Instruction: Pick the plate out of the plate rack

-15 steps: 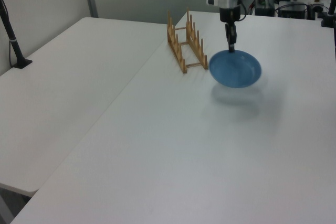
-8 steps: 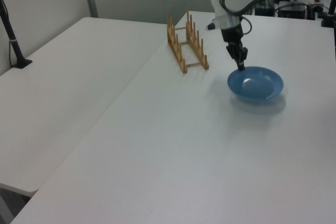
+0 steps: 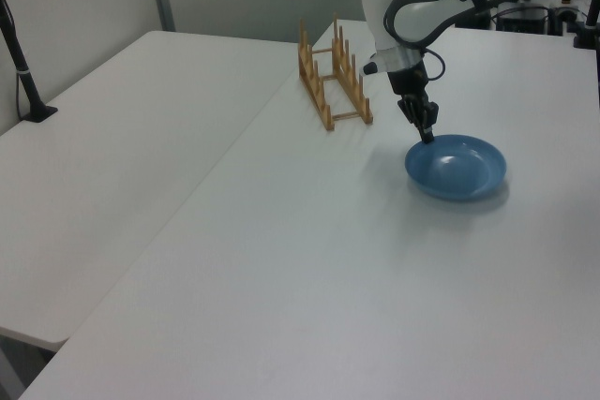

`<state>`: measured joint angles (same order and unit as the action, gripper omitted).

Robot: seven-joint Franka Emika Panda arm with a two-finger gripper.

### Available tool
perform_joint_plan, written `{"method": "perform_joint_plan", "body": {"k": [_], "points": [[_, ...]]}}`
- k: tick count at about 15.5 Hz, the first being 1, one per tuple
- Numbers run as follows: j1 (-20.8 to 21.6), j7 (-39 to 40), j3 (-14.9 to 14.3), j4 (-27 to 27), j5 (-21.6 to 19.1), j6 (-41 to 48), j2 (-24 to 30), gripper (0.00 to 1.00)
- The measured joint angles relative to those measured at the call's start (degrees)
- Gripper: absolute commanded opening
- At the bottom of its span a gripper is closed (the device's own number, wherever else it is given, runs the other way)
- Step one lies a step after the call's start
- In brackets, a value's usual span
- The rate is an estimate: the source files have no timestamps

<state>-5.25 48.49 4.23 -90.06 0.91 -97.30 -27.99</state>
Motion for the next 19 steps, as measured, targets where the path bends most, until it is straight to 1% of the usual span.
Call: {"method": "perform_joint_plan", "body": {"k": [1,2,5,7,10,13,15,17,19], "points": [[0.1,-1.2,0.0,0.2,0.0,0.0,0.1,0.93],[0.2,-3.0,0.0,0.5,0.0,0.0,0.2,1.0],[0.4,-9.5,0.0,2.0,0.7,0.0,0.8,1.0],[0.9,-14.0,0.0,2.7,1.3,0.0,2.6,1.0],[1.8,-24.4,-0.1,3.2,1.7,0.4,7.9,1.0],[1.9,-37.0,-0.3,3.2,1.7,3.0,14.8,1.0],[1.9,-44.0,-0.5,3.1,1.8,5.0,18.9,1.0],[1.9,-48.0,-0.5,2.6,2.5,6.2,22.1,1.0],[2.0,-49.4,-0.8,2.1,3.2,7.4,24.2,1.0]]}}
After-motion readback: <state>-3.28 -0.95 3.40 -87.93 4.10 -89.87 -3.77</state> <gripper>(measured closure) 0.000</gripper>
